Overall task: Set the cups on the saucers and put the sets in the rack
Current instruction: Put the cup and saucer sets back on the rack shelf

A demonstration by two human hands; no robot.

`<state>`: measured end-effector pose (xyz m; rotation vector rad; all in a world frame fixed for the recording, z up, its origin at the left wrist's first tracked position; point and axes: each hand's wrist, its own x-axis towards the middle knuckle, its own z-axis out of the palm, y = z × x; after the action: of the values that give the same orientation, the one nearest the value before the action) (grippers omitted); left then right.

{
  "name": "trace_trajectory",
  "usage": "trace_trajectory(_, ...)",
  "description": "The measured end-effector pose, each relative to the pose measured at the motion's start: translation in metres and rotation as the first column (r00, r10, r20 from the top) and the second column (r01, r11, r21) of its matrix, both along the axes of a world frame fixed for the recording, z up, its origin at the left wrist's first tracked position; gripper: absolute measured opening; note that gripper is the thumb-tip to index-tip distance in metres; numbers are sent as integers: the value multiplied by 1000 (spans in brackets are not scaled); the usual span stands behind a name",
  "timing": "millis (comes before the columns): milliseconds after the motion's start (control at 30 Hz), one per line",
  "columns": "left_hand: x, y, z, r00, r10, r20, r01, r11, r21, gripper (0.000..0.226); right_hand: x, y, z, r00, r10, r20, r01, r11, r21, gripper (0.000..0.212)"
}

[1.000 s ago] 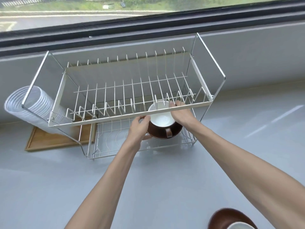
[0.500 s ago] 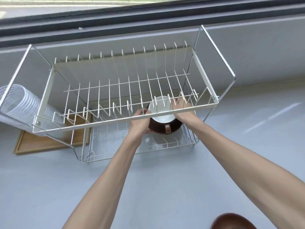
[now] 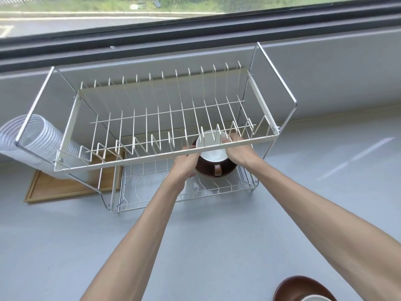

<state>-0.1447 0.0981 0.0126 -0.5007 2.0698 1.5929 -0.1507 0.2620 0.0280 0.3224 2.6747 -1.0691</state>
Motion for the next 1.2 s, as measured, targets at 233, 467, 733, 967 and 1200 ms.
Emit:
trace_trajectory(233,28,-2,24,984,-129,-119,116,987,-112,37,27,-2,15,996,32,85,-41,994,103,39)
trace_trajectory(467,64,0,44,911,-391,-129,343,894,-289,41,70,1,34,972,197,126,-220,955,201,48)
trace_trajectory(733,112,13,68,729,-675,-111,484,624,-614,48,136,4,55,946,308,97,-305,752,585,33)
trace_trajectory(967,158,27,60,594,-794,-130,340,394,-854,51,197,18,65,947,286,-143,-137,768,625,39)
trace_trajectory(1200,217,45,32,539,-757,-369,93,489,-867,59,257,40,41,919,151,-365,89,821,564,54)
